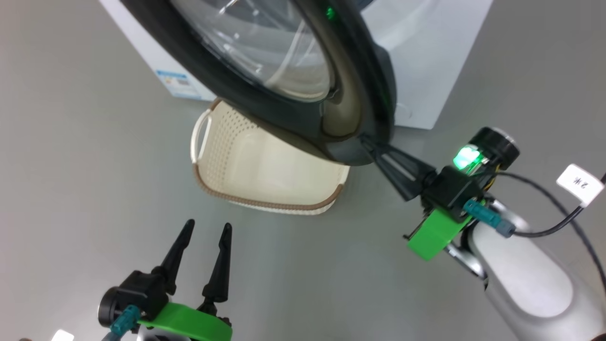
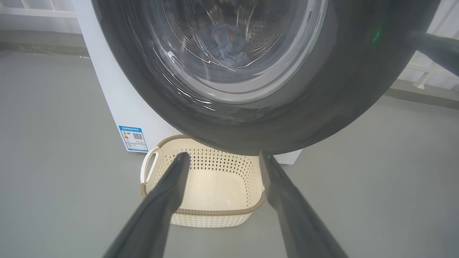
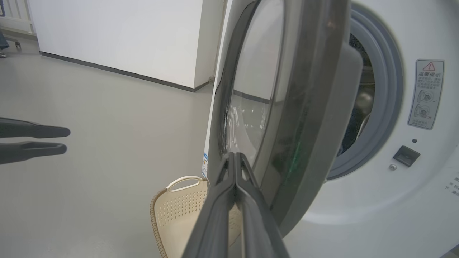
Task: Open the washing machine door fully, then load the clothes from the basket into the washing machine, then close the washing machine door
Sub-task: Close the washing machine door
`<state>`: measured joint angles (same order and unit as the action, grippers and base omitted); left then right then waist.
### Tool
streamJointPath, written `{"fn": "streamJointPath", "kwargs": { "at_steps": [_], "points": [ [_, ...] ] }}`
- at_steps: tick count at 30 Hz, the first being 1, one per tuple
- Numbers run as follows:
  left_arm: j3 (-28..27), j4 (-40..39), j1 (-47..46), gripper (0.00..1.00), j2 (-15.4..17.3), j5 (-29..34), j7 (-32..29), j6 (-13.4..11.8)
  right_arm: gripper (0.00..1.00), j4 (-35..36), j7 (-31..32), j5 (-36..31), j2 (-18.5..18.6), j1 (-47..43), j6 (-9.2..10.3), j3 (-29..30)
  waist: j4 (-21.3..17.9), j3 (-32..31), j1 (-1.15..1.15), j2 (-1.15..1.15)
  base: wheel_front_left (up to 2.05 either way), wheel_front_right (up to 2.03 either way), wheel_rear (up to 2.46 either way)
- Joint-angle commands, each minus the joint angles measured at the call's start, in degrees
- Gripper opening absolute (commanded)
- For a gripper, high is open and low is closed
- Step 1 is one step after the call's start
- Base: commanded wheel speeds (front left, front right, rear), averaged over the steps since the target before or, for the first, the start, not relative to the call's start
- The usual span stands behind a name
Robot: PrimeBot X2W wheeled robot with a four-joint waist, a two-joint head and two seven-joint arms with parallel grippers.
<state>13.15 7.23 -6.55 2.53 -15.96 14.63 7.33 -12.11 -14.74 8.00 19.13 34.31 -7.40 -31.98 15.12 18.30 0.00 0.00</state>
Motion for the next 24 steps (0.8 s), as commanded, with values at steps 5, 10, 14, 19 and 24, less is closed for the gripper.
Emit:
{"fn": "streamJointPath", "kwargs": {
  "at_steps": [5, 10, 14, 19, 24],
  "points": [
    [-1.67, -1.16, -2.10, 1.00, 0.39, -0.63, 0.37, 0.15, 0.00, 0.08, -0.26, 1.10, 0.49, 1.08, -0.09, 1.54, 2.40, 3.06, 0.00, 0.00, 0.00, 0.00, 0.00],
    [-1.18, -1.14, -2.42, 1.00, 0.37, -1.22, 0.37, 0.15, 0.00, -0.24, -0.26, 1.35, 0.97, 1.79, -0.09, 3.17, 2.61, 4.13, 0.00, 0.00, 0.00, 0.00, 0.00],
    [-0.47, -1.44, -3.01, 1.00, 0.36, -1.94, 0.37, 0.15, 0.00, -0.61, -0.26, 1.45, 1.74, 3.18, -0.09, 4.50, 2.84, 5.48, 0.00, 0.00, 0.00, 0.00, 0.00],
    [0.79, -1.59, -3.90, 1.00, 0.35, -2.88, 0.37, 0.15, 0.00, -1.60, -0.26, 1.80, 3.33, 5.95, -0.09, 5.79, 3.54, 7.75, 0.00, 0.00, 0.00, 0.00, 0.00],
    [1.97, -1.95, -5.22, 1.00, 0.35, -4.00, 0.37, 0.15, 0.00, -2.58, -0.26, 2.02, 5.65, 10.07, -0.09, 6.42, 4.54, 10.74, 0.00, 0.00, 0.00, 0.00, 0.00]
  ]
}}
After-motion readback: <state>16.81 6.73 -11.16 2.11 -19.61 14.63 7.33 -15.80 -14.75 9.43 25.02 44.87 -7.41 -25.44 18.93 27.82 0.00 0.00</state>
